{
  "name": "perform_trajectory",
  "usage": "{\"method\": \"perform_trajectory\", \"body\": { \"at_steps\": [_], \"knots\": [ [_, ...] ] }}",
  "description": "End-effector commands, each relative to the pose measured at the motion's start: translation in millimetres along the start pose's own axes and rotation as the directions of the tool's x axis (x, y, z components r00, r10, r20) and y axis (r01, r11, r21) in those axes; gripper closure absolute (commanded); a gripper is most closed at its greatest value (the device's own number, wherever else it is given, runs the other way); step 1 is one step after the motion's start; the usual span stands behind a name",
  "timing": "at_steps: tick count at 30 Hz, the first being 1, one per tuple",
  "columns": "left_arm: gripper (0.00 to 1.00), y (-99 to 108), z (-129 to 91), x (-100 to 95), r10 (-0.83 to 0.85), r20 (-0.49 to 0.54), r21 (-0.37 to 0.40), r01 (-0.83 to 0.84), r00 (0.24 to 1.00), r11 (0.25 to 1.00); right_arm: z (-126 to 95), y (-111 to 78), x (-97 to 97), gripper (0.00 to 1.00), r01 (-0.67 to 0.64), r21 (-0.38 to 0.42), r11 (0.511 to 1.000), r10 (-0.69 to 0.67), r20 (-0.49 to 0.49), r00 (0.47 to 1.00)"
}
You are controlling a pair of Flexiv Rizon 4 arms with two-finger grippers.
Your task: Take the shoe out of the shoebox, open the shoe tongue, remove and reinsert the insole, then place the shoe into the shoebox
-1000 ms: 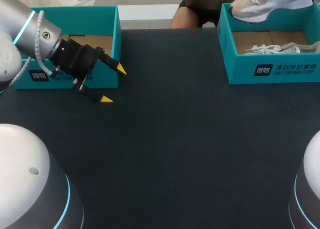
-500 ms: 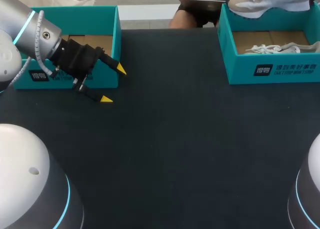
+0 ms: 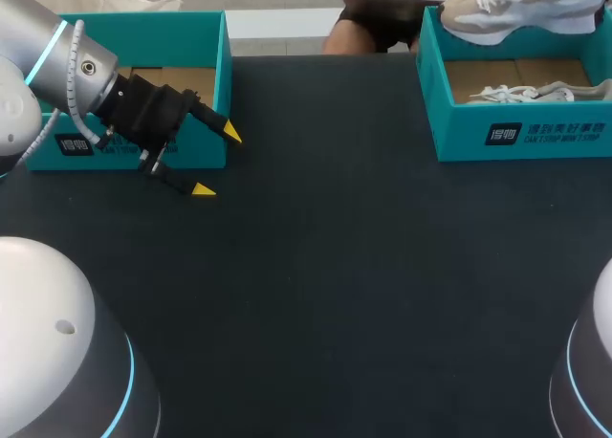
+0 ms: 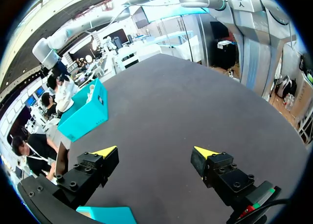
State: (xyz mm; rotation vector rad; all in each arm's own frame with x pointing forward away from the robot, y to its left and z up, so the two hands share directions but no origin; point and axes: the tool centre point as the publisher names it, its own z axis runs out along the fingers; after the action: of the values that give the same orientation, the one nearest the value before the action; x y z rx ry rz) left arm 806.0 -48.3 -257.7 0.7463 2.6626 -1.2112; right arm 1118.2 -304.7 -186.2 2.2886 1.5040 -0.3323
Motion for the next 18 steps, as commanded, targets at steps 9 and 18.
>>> {"method": "perform_trajectory", "body": {
  "at_steps": [9, 18],
  "knots": [
    [0.00, 0, 0, -0.1, 0.000, -0.002, -0.002, 0.000, 1.000, 1.000, 27, 0.4, -2.4, 1.00, 0.006, 0.041, 0.999, -0.005, -0.011, 1.000],
    [0.00, 0, 0, -0.1, 0.000, -0.002, -0.002, 0.000, 1.000, 1.000, 48, 5.1, -7.8, 1.00, 0.001, 0.060, 0.998, -0.001, -0.007, 1.000]
  ]
}}
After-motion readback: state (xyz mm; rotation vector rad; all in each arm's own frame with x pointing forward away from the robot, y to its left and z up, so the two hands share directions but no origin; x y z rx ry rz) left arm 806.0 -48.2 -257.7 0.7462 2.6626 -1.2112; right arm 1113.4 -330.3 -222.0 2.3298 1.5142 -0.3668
